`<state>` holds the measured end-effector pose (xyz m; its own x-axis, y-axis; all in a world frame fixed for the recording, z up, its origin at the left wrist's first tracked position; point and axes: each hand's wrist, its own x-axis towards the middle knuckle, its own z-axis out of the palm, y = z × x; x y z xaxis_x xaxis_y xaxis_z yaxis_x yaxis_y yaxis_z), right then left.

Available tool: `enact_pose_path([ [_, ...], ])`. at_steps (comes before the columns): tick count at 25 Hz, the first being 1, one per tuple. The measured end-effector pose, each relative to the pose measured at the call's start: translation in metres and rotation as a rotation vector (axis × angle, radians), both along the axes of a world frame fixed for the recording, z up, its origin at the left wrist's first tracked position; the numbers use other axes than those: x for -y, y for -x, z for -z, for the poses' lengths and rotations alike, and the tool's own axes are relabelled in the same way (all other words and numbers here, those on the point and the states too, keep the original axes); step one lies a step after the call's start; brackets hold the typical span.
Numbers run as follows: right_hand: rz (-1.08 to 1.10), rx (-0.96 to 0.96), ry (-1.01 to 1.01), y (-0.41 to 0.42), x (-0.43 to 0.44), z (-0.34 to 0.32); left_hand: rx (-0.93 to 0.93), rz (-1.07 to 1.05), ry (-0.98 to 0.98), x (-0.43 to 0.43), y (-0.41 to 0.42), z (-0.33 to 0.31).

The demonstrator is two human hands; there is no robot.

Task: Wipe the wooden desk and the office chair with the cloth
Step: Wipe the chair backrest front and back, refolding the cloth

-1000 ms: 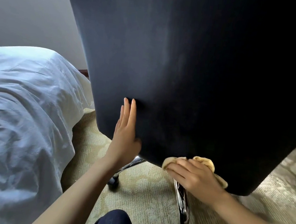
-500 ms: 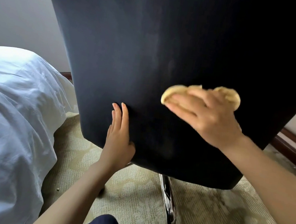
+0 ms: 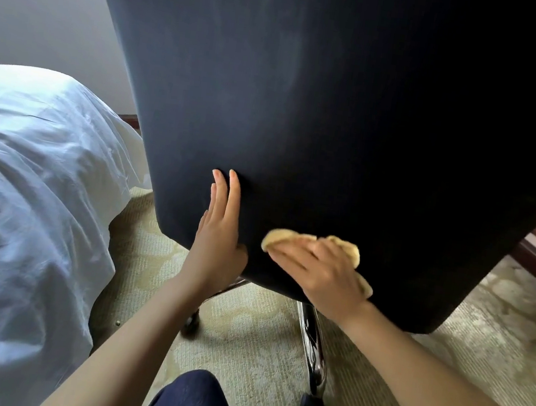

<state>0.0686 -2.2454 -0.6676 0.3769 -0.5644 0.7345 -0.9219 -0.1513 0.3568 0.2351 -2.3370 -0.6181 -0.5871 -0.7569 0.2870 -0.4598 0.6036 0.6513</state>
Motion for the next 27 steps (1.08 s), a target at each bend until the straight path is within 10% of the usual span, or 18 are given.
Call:
enact_pose_path([
  [7,-0.116,-0.322,-0.254,0.043,-0.035,0.018,0.021,0.016,-0.008,-0.004,0.0,-0.003],
  [14,-0.045,-0.434,0.091,0.044,-0.022,-0.1,0.005,-0.006,0.029,-0.008,0.005,0.0],
  [27,0.043,-0.08,0.505,-0.044,0.08,-0.207,0.066,0.012,0.01,0.011,-0.01,-0.006],
])
